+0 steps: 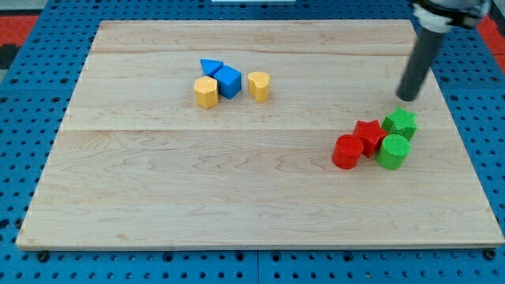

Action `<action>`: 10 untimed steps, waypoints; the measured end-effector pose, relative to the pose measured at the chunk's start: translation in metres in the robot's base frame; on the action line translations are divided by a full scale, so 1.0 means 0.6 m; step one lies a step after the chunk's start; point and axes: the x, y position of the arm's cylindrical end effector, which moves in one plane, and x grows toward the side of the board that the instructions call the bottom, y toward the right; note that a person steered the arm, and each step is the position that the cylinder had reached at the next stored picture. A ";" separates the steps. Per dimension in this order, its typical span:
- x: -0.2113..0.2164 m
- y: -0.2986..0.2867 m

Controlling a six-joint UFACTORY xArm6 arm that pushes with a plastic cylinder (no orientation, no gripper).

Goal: Move the green star and green circle bit a down

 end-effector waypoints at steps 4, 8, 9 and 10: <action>-0.006 0.017; 0.094 -0.088; 0.165 -0.089; 0.075 -0.100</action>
